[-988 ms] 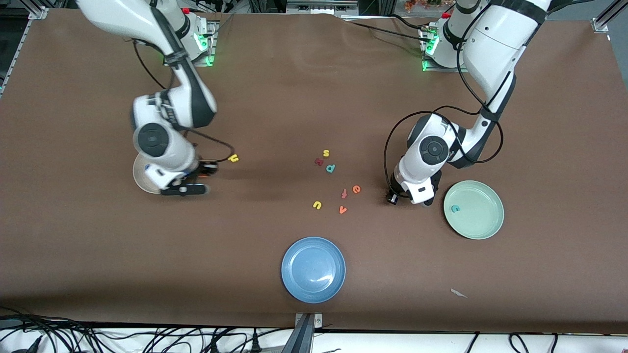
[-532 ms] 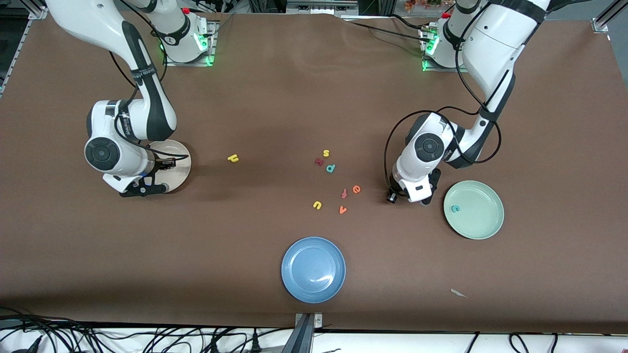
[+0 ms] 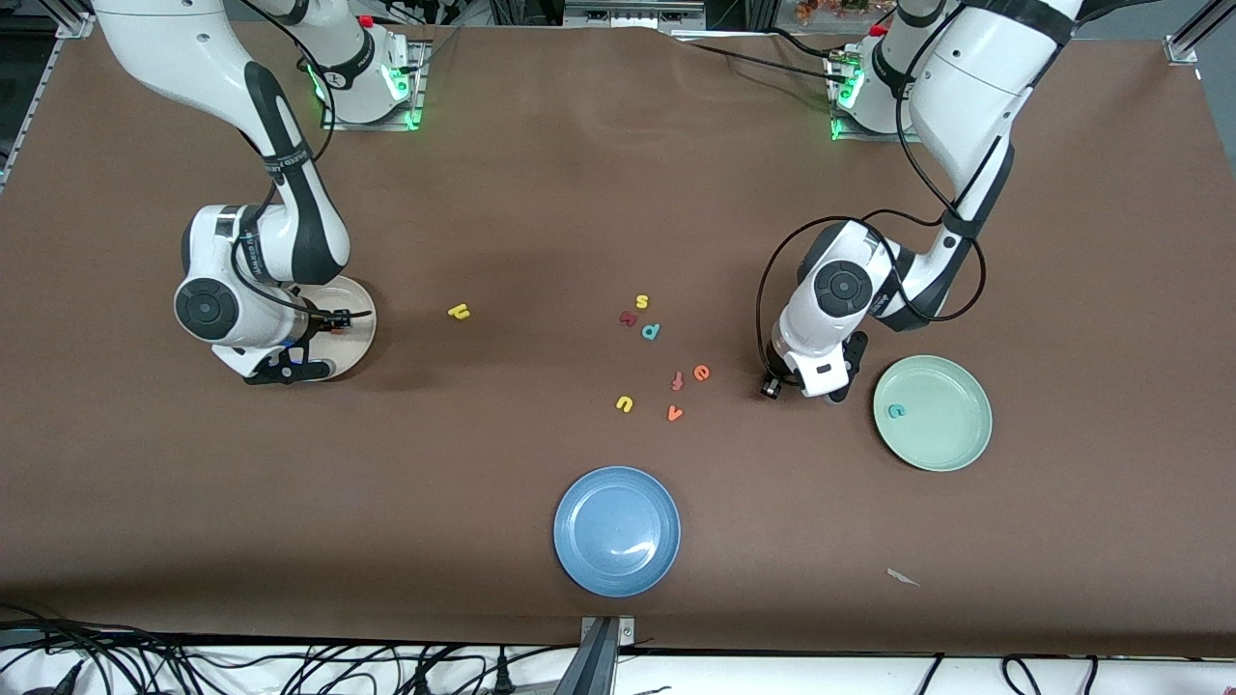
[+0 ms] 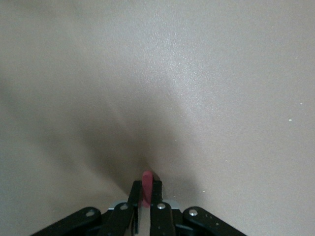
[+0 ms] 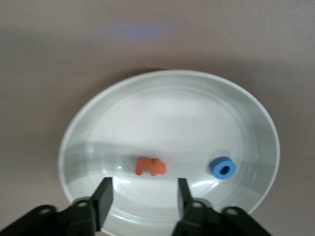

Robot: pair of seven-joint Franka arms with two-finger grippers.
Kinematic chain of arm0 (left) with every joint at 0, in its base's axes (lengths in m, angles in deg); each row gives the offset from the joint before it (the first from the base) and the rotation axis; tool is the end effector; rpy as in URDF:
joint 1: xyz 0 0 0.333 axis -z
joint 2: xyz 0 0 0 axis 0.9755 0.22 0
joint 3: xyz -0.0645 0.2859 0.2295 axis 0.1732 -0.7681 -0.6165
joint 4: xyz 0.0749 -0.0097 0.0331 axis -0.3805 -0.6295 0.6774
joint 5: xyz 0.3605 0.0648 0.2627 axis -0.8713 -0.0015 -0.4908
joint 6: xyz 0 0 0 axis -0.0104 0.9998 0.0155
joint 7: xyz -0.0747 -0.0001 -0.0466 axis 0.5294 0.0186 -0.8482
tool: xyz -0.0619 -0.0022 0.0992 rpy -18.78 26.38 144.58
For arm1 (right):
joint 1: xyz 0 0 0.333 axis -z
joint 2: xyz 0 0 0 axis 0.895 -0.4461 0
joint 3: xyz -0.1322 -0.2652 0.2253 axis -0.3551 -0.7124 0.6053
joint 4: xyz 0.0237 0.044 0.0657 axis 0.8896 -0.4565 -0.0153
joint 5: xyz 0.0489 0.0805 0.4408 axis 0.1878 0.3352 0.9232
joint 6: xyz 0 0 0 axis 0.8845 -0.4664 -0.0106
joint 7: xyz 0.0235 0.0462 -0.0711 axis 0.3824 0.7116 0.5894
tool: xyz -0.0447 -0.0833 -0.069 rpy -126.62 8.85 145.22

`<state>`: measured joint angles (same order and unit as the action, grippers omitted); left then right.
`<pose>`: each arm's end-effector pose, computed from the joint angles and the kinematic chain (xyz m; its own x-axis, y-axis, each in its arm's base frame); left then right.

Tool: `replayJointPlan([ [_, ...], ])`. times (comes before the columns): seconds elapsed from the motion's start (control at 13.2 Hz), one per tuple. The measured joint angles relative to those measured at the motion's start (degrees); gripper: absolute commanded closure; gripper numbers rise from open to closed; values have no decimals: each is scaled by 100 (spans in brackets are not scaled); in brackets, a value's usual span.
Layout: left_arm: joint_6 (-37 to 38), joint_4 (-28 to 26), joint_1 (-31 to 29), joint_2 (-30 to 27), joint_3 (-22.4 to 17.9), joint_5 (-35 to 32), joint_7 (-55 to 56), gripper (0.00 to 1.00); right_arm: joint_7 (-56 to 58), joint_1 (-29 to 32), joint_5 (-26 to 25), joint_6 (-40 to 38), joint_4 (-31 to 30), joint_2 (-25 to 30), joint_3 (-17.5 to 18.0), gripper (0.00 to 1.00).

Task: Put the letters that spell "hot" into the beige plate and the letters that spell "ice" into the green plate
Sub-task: 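Carry the pink dash to the green plate and open the left gripper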

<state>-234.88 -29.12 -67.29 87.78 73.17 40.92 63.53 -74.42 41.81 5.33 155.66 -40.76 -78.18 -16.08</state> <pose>0.6362 -0.2762 0.1608 0.4314 0.9016 -0.0326 0.9017 -0.4298 0.0472 0.6243 0.0549 0.2120 0.9572 0.0883 -0.2757 0.1080 -0.9925 0.0570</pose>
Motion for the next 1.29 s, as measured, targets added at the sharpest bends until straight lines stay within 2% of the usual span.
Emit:
replayJointPlan([
  [0.15,-1,2,0,-1,0,-13,-82,100,-524,-19,158,-79,34,182,234,1],
  [0.38,55,158,-13,-4,-27,-24,-395,100,-1996,-67,171,-151,40,427,992,1],
  [0.53,478,383,-12,-7,-27,-32,-845,100,-3038,-125,169,-58,36,432,1385,1],
  [0.84,1541,827,-72,-15,-52,-39,-2255,100,-4529,-353,169,844,-432,393,1496,2],
  [1.06,2270,1100,-387,-114,-99,-60,-4027,100,-4884,-458,169,1708,-1025,374,1496,6],
  [1.14,2403,1116,-552,-183,-108,-65,-4710,100,-4952,-470,169,1939,-1165,357,1496,11],
  [1.29,2499,1116,-911,-271,-123,-71,-5971,100,-5042,-512,169,2211,-1318,307,1496,13],
])
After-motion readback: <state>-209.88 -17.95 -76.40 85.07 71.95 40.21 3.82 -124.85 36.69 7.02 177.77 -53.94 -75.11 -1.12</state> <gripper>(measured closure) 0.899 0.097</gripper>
